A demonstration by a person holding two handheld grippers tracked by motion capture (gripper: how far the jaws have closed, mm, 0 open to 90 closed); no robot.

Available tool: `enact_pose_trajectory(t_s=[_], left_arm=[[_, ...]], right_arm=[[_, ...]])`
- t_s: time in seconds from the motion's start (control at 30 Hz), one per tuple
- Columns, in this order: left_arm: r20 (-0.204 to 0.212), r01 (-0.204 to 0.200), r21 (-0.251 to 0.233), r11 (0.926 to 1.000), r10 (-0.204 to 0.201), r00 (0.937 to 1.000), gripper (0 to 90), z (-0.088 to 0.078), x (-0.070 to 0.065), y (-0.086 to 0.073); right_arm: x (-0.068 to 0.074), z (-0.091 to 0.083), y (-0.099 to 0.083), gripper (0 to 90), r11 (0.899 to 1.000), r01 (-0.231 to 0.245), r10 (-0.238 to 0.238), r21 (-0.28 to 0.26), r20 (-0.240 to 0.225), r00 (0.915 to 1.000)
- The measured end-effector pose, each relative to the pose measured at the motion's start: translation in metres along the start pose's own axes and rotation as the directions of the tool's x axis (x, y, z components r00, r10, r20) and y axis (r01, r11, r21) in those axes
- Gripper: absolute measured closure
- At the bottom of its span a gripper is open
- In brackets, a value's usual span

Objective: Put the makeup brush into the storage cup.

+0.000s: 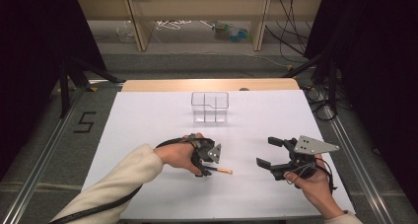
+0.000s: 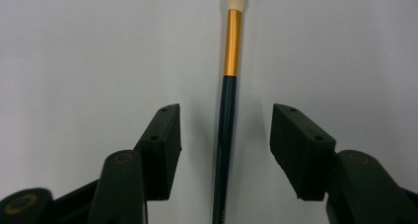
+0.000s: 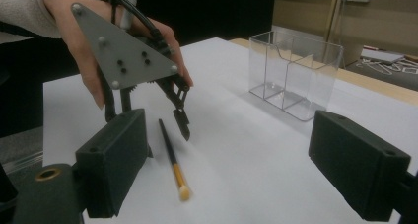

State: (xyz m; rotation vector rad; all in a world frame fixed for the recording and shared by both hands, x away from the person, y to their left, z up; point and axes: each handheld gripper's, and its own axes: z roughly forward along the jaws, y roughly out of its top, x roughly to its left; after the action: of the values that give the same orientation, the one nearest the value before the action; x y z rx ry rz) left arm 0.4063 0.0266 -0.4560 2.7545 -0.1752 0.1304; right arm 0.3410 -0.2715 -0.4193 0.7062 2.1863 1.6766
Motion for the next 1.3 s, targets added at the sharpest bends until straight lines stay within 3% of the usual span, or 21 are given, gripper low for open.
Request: enact_pose_trajectory(t_s=[0.03, 0.1, 0.13, 0.17, 0.23, 0.3, 0.33, 0.4, 0.53, 0.57, 0.67, 0.77, 0.8, 0.83, 0.9, 0.93, 0.97, 1.03, 1.3], left_arm=[[0.006, 0.012, -0.006, 0.9999, -0.012, 0.9999, 46.7, 0.002, 0.0, 0.0], [0.015, -0.001, 0.01, 0.9999, 0.0, 0.9999, 48.0, 0.003, 0.002, 0.002], [0.02, 0.022, -0.006, 0.9997, -0.022, 0.9996, 48.3, 0.005, 0.001, 0.002], [0.021, 0.003, 0.017, 0.9999, -0.003, 0.9998, 48.5, 0.004, 0.002, 0.003], [0.035, 0.03, 0.009, 0.9995, -0.03, 0.9989, 49.4, 0.007, 0.001, 0.003], [0.045, 0.028, 0.024, 0.9993, -0.029, 0.9986, 50.5, 0.008, 0.001, 0.004], [0.047, 0.005, 0.043, 0.9991, -0.007, 0.9989, 51.9, 0.008, 0.002, 0.005], [0.054, 0.028, 0.032, 0.9991, -0.03, 0.9981, 52.2, 0.008, 0.001, 0.005], [0.081, 0.033, 0.05, 0.9982, -0.037, 0.996, 56.1, 0.009, 0.002, 0.007], [0.085, 0.008, 0.074, 0.9972, -0.015, 0.9962, 57.7, 0.008, 0.004, 0.008], [0.104, 0.045, 0.08, 0.9958, -0.053, 0.9931, 61.7, 0.01, 0.003, 0.011], [0.116, 0.048, 0.103, 0.9936, -0.06, 0.9915, 62.2, 0.011, 0.005, 0.014], [0.12, 0.024, 0.131, 0.9911, -0.04, 0.992, 62.3, 0.01, 0.007, 0.015], [0.123, 0.057, 0.118, 0.9914, -0.072, 0.9898, 62.4, 0.011, 0.006, 0.016], [0.121, 0.051, 0.134, 0.9897, -0.067, 0.9904, 62.8, 0.011, 0.006, 0.018], [0.121, 0.023, 0.159, 0.9869, -0.043, 0.9917, 63.3, 0.011, 0.008, 0.019], [0.122, 0.056, 0.147, 0.9876, -0.074, 0.9898, 63.9, 0.012, 0.006, 0.02], [0.119, 0.022, 0.183, 0.9828, -0.045, 0.9919, 65.9, 0.011, 0.007, 0.022], [0.117, 0.028, 0.229, 0.973, -0.056, 0.9915, 79.1, 0.012, 0.002, 0.028]], right_arm=[[0.0, 0.0, 0.0, 15.9, 1.0, 0.0, 0.0, 0.001, 0.0, 1.0], [0.0, 0.0, 0.0, 15.9, 1.0, 0.0, 0.0, -0.001, -0.006, 1.0], [0.0, 0.0, 0.0, 15.9, 1.0, 0.0, 0.0, -0.002, -0.007, 1.0], [0.0, 0.0, 0.0, 15.9, 1.0, 0.0, 0.0, -0.002, -0.006, 1.0], [0.0, 0.0, 0.0, 15.9, 1.0, -0.001, 0.001, -0.001, -0.007, 1.0], [0.0, 0.0, 0.0, 15.9, 1.0, -0.001, 0.001, -0.001, -0.007, 1.0], [0.0, 0.0, 0.0, 15.9, 1.0, -0.002, 0.002, -0.002, -0.009, 1.0], [-0.001, 0.001, 0.0, 15.9, 1.0, -0.002, 0.002, -0.007, -0.013, 0.9999], [0.0, 0.001, -0.001, 15.9, 1.0, -0.006, 0.006, -0.006, -0.015, 0.9999], [0.0, 0.001, -0.001, 15.9, 1.0, -0.007, 0.007, -0.006, -0.016, 0.9999], [0.0, 0.0, 0.0, 15.9, 1.0, -0.006, 0.006, 0.014, -0.008, 1.0], [0.0, 0.001, -0.001, 15.9, 1.0, -0.008, 0.008, -0.005, -0.019, 0.9998], [0.0, 0.0, 0.0, 15.9, 1.0, -0.007, 0.007, 0.009, -0.011, 0.9999], [0.0, 0.0, 0.0, 15.9, 1.0, -0.006, 0.006, 0.01, -0.01, 0.9999], [0.0, 0.001, 0.0, 15.9, 1.0, -0.007, 0.007, 0.0, -0.016, 0.9998], [0.0, 0.0, 0.0, 15.9, 1.0, -0.006, 0.006, 0.009, -0.01, 0.9999], [0.0, 0.001, -0.001, 15.9, 1.0, -0.004, 0.004, -0.005, -0.017, 0.9998], [0.0, 0.001, -0.001, 15.9, 1.0, -0.003, 0.003, -0.007, -0.02, 0.9998], [0.002, 0.0, 0.0, 15.9, 0.999, -0.025, 0.025, 0.021, -0.029, 0.9993]])
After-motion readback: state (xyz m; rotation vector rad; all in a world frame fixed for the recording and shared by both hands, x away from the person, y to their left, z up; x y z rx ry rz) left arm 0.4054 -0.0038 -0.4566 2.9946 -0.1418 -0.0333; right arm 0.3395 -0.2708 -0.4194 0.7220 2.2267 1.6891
